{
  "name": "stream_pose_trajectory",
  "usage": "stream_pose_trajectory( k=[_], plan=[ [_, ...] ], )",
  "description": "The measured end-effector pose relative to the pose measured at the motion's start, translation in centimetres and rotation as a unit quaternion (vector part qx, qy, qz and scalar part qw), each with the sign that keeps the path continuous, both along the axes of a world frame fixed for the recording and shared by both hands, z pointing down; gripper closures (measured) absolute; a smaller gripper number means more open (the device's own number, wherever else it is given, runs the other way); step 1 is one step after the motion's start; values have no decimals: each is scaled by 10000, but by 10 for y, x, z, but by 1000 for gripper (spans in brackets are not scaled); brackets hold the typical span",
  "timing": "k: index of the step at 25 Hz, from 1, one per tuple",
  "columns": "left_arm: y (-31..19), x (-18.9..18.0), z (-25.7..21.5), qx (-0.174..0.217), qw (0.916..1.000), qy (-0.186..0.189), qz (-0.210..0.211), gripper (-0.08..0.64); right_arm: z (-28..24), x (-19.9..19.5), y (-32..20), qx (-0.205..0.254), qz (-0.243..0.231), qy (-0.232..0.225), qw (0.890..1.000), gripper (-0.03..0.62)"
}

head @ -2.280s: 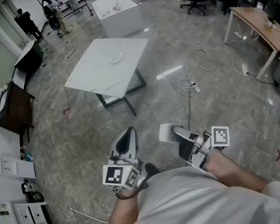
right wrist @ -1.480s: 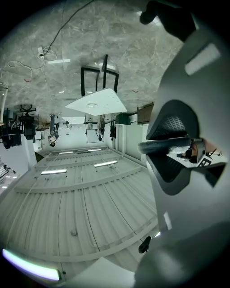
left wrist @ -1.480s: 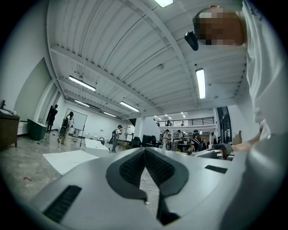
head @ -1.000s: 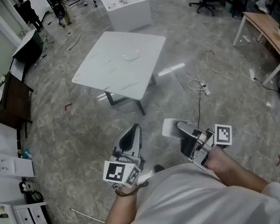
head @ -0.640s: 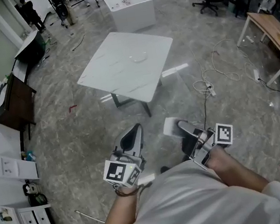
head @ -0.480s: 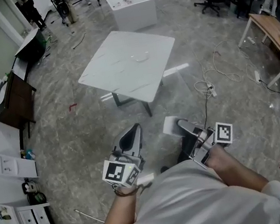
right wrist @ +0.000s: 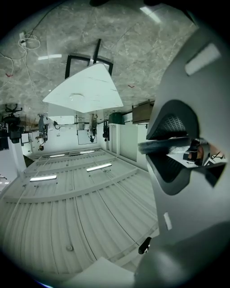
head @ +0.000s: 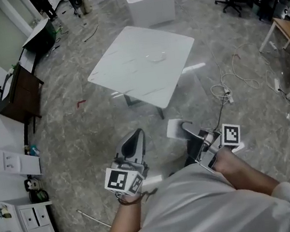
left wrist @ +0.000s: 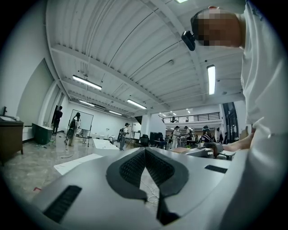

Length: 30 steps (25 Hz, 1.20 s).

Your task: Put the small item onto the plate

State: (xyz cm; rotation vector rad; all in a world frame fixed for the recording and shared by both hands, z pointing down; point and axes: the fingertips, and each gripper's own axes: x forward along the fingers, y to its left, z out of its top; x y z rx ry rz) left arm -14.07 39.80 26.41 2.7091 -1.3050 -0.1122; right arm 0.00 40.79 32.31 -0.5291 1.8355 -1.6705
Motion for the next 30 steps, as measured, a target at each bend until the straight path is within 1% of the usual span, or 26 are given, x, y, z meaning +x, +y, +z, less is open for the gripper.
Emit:
stream_pose_trajectory(
  k=[3, 8, 12, 15, 20, 24, 30],
  plan=[
    [-27, 10, 7, -52, 10000, -4, -78, 554, 1, 11, -28, 0, -69, -40, 10000, 495],
    [-80, 42, 6, 6, 9998, 14, -186, 554, -2, 42, -84, 37, -172, -57, 9998, 495],
    [-126, 77, 1, 62, 9996, 50, -264, 554, -10, 76, -130, 90, -221, -76, 9997, 495],
    [-155, 105, 1, 40, 9995, 80, -303, 554, -14, 104, -157, 140, -310, -4, 9994, 495],
    [-195, 140, 11, -99, 9991, 99, -410, 554, -7, 140, -197, 37, -403, -4, 9992, 495],
    [-218, 165, 20, -232, 9990, 36, -389, 554, 2, 165, -222, -75, -394, -31, 9992, 495],
    [-249, 180, 25, -299, 9987, 7, -425, 554, 7, 182, -247, -159, -376, -140, 9991, 495]
  ],
)
